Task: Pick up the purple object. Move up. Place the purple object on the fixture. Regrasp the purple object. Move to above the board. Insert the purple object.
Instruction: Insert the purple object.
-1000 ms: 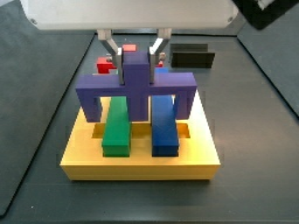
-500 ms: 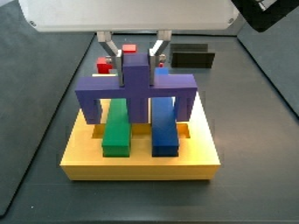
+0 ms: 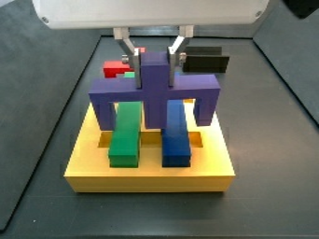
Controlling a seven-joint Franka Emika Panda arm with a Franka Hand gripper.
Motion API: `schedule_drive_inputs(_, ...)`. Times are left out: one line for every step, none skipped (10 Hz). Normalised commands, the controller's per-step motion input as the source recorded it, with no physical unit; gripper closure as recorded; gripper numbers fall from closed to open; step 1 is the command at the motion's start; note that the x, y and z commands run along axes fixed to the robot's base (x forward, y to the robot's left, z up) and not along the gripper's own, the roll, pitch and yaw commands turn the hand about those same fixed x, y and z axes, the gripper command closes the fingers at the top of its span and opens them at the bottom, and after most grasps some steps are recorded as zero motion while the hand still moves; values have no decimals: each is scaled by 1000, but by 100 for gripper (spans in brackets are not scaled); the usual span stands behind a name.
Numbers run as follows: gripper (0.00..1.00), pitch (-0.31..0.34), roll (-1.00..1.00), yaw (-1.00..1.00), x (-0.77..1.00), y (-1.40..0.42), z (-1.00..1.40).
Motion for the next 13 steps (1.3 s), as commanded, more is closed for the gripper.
schedule_drive_inputs(100, 0, 0, 6, 63, 0, -91)
schedule_drive_inputs(100, 0, 3, 0, 0, 0, -140)
schedule_drive_inputs(100, 0, 16, 0, 0, 0, -183)
schedule_drive_inputs(100, 0, 6, 0, -6, 0, -154)
schedule_drive_inputs(100, 0, 0, 0, -51, 0, 0)
schedule_drive_inputs(100, -3, 0, 0, 0, 0, -23)
schedule_drive_inputs(100, 0, -14, 0, 0, 0, 40)
schedule_drive_inputs(100, 0, -4, 0, -31, 0, 140)
schedule_drive_inputs(100, 0, 0, 0, 0, 0, 37)
schedule_drive_inputs(100, 0, 14, 0, -9, 0, -3)
schedule_drive_inputs(100, 0, 53, 11, -126, 0, -71)
schedule_drive_inputs(100, 0, 57, 14, -214, 0, -57)
schedule_drive_inputs(100, -16, 0, 69, -40, 0, 0)
